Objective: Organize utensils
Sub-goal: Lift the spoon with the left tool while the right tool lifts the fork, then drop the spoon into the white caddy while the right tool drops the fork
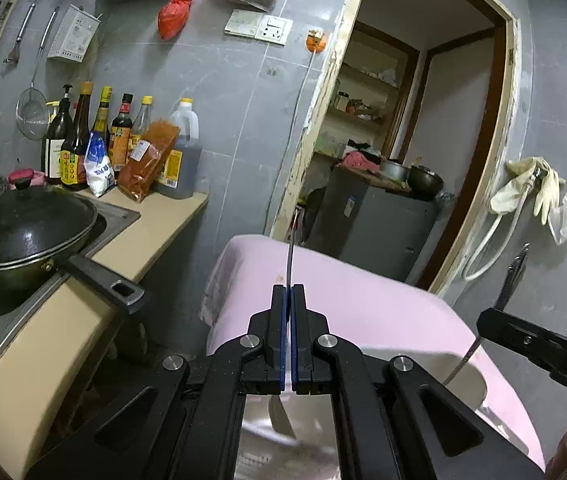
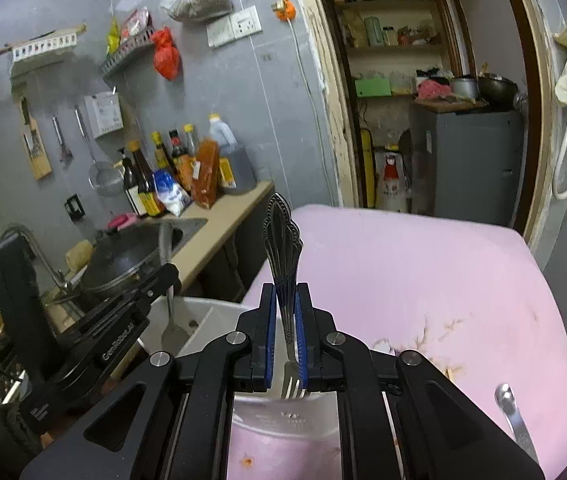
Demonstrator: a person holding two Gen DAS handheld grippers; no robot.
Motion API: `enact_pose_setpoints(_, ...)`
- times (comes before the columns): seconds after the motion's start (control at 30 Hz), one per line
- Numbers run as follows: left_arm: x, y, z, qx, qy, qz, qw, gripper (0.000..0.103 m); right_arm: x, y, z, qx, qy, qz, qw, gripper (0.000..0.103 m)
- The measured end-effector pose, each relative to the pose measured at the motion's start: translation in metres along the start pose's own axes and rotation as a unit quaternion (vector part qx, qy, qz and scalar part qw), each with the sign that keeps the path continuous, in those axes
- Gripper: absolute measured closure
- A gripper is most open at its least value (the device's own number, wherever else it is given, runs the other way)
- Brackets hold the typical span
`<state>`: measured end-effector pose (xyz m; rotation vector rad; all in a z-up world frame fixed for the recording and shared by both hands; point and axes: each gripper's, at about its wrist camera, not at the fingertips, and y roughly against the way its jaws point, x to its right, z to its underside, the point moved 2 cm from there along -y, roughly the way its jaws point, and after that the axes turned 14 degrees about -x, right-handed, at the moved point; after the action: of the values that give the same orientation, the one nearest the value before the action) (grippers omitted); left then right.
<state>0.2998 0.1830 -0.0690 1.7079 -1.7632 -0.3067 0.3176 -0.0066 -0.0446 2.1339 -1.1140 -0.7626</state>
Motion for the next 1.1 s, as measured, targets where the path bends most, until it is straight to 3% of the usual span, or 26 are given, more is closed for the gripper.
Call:
enact_pose_setpoints(0.2, -0.007, 0.006, 0.007, -0.031, 0.013, 0.006, 0.9994, 0.103, 0.003, 0.002, 0.005, -0.01, -0.012, -0.015, 1.0, 0.092)
enact_pose_setpoints(0.3, -0.01, 0.013, 0.008, -0.044, 0.02, 0.013, 0.9987, 0.1, 0.003, 0.01, 0.006, -0.002, -0.017, -0.025, 1.0, 0.082)
enact_pose_setpoints(0.37, -0.009, 0.02, 0.008, -0.051, 0.021, 0.016, 0.9984, 0.083, 0.004, 0.018, 0.007, 0.008, -0.019, -0.031, 0.999, 0.078)
enact_pose_setpoints(0.47, -0.005, 0.035, 0.005, -0.043, 0.027, 0.032, 0.9982, 0.071, 0.006, 0.03, 0.005, 0.02, -0.022, -0.039, 0.999, 0.075)
enact_pose_setpoints(0.5, -0.003, 0.038, 0.003, -0.044, 0.025, 0.034, 0.9982, 0.069, 0.008, 0.037, 0.004, 0.029, -0.024, -0.041, 0.998, 0.069)
enact_pose_setpoints(0.53, 0.001, 0.042, 0.001, -0.045, 0.02, 0.034, 0.9982, 0.063, 0.009, 0.041, 0.004, 0.035, -0.026, -0.042, 0.998, 0.056)
enact_pose_setpoints(0.6, 0.01, 0.05, -0.003, -0.041, 0.014, 0.035, 0.9985, 0.051, 0.014, 0.055, 0.003, 0.056, -0.029, -0.042, 0.997, 0.042)
enact_pose_setpoints(0.67, 0.019, 0.059, -0.007, -0.031, 0.011, 0.04, 0.9987, 0.035, 0.018, 0.066, 0.002, 0.069, -0.03, -0.038, 0.996, 0.034)
enact_pose_setpoints(0.77, 0.033, 0.069, -0.012, -0.013, 0.004, 0.031, 0.9994, 0.019, 0.027, 0.083, 0.002, 0.092, -0.031, -0.021, 0.995, 0.016)
enact_pose_setpoints(0.87, 0.05, 0.077, -0.014, 0.009, -0.01, 0.017, 0.9998, 0.018, 0.036, 0.098, 0.004, 0.115, -0.027, 0.003, 0.993, 0.0)
enact_pose_setpoints(1.1, 0.089, 0.082, -0.009, 0.049, -0.059, -0.017, 0.9969, 0.012, 0.064, 0.125, 0.016, 0.143, -0.005, 0.064, 0.988, 0.0)
